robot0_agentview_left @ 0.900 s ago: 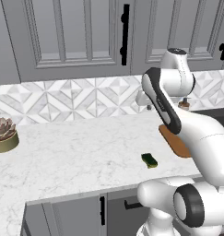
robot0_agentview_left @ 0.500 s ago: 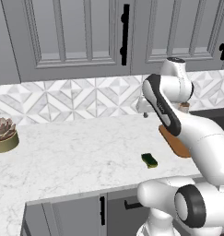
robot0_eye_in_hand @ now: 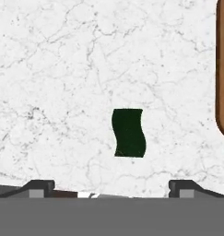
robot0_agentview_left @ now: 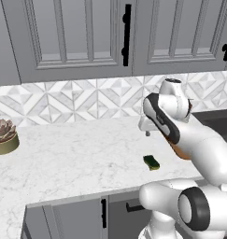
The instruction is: Pick up the sponge from the counter and clean the cutting board by briefly scrubbing or pressing down on the cutting board. Once finished, release the sponge.
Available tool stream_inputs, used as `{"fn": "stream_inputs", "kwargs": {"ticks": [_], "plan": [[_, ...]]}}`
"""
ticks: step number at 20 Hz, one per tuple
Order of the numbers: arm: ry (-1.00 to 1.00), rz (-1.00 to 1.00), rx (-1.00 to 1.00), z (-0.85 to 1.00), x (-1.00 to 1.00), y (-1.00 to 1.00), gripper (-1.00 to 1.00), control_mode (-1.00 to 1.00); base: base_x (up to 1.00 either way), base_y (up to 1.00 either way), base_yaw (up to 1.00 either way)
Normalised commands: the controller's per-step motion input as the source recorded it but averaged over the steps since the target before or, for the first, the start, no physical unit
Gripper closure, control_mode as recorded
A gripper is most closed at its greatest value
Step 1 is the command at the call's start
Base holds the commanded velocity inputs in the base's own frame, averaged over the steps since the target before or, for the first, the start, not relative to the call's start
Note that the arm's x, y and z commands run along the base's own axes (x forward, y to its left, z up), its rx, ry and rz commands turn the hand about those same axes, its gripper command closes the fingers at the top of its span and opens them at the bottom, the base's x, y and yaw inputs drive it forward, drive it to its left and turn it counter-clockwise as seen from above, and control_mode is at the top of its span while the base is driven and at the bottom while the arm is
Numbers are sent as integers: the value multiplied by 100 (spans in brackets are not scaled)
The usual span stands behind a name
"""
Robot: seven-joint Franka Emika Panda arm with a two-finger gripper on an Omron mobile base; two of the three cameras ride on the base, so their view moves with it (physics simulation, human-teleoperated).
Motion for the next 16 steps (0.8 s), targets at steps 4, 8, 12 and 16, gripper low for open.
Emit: {"fn": "stream_inputs", "kwargs": {"ticks": [4, 8, 12, 16], "plan": [[0, -1, 0, -74, -2, -2, -100, -100, 0, 0, 0], [0, 0, 0, -70, -5, -2, -100, -100, 0, 0, 0], [0, 0, 0, -59, 0, 0, -100, -100, 0, 0, 0], [0, 0, 0, -50, 0, 0, -100, -100, 0, 0, 0]]}}
